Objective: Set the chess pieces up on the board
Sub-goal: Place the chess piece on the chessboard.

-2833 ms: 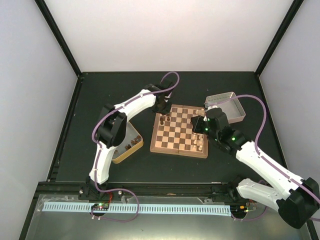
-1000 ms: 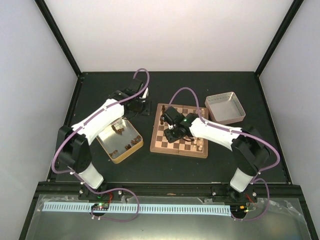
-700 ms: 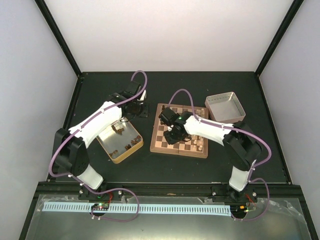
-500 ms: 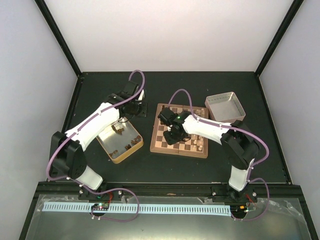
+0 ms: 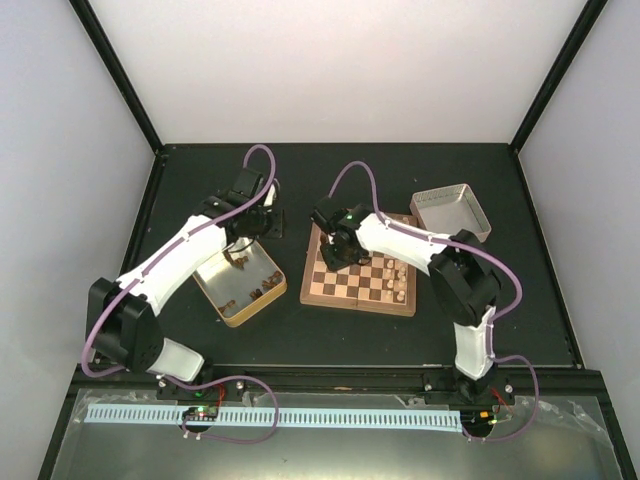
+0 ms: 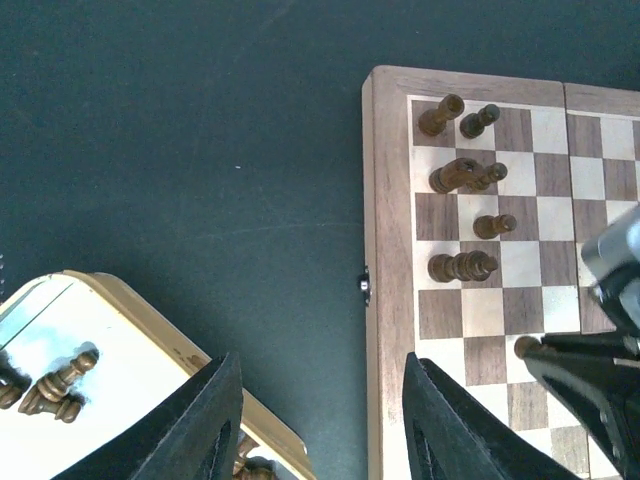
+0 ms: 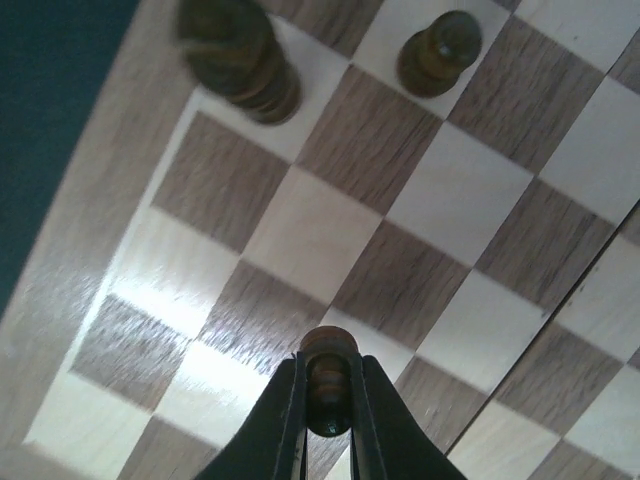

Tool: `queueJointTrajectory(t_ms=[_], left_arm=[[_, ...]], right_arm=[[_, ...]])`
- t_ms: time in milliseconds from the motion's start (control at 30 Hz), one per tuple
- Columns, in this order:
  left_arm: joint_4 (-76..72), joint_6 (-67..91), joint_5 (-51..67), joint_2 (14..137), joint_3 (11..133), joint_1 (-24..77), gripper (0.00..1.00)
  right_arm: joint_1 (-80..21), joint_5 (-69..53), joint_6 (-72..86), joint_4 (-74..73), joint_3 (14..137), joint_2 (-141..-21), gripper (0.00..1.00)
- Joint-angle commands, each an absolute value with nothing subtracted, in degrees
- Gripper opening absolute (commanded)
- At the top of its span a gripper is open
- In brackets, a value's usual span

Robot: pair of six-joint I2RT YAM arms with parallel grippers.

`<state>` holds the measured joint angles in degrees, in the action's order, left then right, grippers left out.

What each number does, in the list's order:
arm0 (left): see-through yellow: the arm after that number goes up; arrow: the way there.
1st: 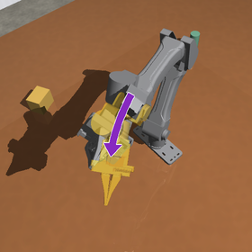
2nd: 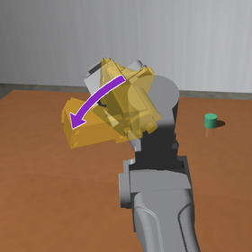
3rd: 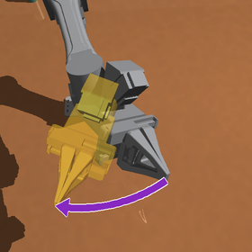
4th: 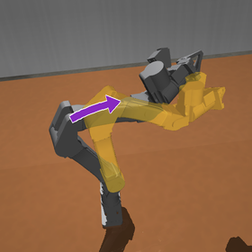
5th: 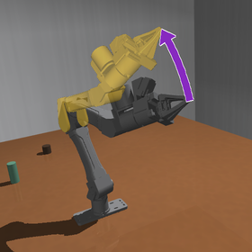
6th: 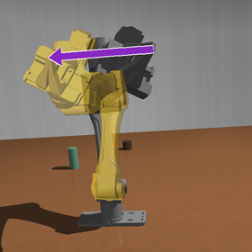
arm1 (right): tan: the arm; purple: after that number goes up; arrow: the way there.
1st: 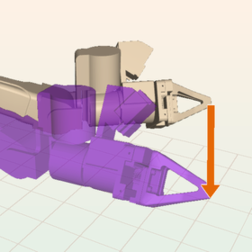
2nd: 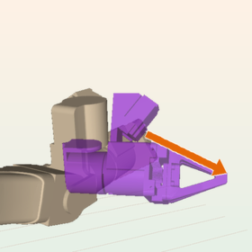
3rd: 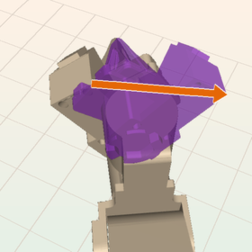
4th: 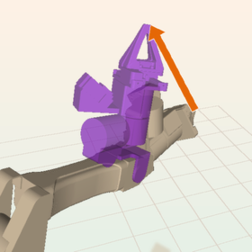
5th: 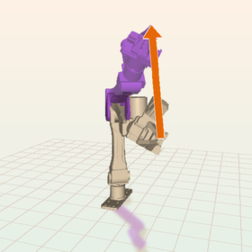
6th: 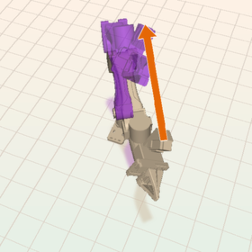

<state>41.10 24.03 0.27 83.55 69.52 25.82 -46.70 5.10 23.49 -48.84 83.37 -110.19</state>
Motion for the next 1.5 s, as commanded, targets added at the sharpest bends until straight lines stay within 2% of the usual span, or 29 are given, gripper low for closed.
queueJointTrajectory(t_ms=[0,300,800,1267,1467], left_arm=[[38.53,24.38,1.0,81.32,68.53,24.76,0.46],[38.15,24.36,1.79,80.94,68.2,23.88,0.46],[38.2,24.15,2.64,80.78,68.03,23.63,0.47],[38.26,24.08,3.1,80.6,67.76,23.64,0.47],[38.3,24.17,3.17,80.72,67.68,23.64,0.47]], right_arm=[[-44.62,4.74,20.76,-50.71,87.12,-113.29,0.05],[-43.03,2.77,18.49,-55.01,95.83,-119.55,0.07],[-41.99,1.97,17.47,-58.64,102.01,-124.1,0.12],[-41.47,2.44,17.17,-58.62,103.68,-125.14,0.12],[-41.43,2.13,16.34,-57.96,103.38,-124.92,0.16]])
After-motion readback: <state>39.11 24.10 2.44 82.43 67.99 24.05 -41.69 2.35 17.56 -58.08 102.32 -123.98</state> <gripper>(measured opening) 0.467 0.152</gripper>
